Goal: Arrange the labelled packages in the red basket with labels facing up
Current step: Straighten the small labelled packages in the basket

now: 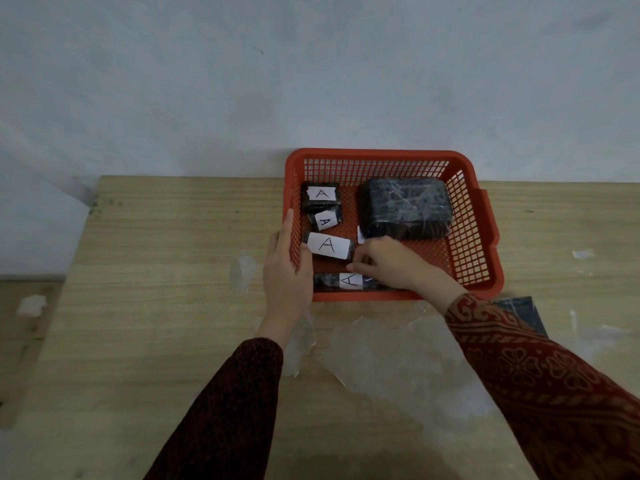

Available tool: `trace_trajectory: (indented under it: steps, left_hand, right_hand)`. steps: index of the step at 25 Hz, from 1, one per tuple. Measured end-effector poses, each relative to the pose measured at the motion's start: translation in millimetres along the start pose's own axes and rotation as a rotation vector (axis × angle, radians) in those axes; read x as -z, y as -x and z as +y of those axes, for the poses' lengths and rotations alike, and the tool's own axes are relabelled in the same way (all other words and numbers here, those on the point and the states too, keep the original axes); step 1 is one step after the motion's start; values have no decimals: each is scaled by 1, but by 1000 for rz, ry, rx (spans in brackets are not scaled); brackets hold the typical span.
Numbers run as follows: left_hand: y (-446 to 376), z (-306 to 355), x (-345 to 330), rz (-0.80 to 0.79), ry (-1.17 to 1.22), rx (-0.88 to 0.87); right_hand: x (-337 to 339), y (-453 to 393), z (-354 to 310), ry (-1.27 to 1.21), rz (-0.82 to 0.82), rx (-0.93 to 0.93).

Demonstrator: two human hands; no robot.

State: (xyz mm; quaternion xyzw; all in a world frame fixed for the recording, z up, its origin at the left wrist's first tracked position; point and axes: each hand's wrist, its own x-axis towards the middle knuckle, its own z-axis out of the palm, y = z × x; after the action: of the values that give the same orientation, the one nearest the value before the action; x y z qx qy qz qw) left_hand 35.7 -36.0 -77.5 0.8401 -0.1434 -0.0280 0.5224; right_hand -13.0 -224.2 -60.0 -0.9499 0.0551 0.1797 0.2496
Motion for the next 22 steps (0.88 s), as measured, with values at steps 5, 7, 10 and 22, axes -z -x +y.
trace_trajectory:
  steps: [5,7,10,22]
  left_hand:
    - [0,0,0,-7,-13,-4]
    - [0,0,1,-7,-9,-7]
    - [1,1,1,-6,-2,-8]
    - [1,0,0,-13,0,0]
  right_hand:
    - [-1,-21,-9,-13,193,-35]
    - [-3,-29,-11,44,204,-36]
    - [-3,-33,-13,73,226,-30]
    - [20,28,34,-69,-113,159]
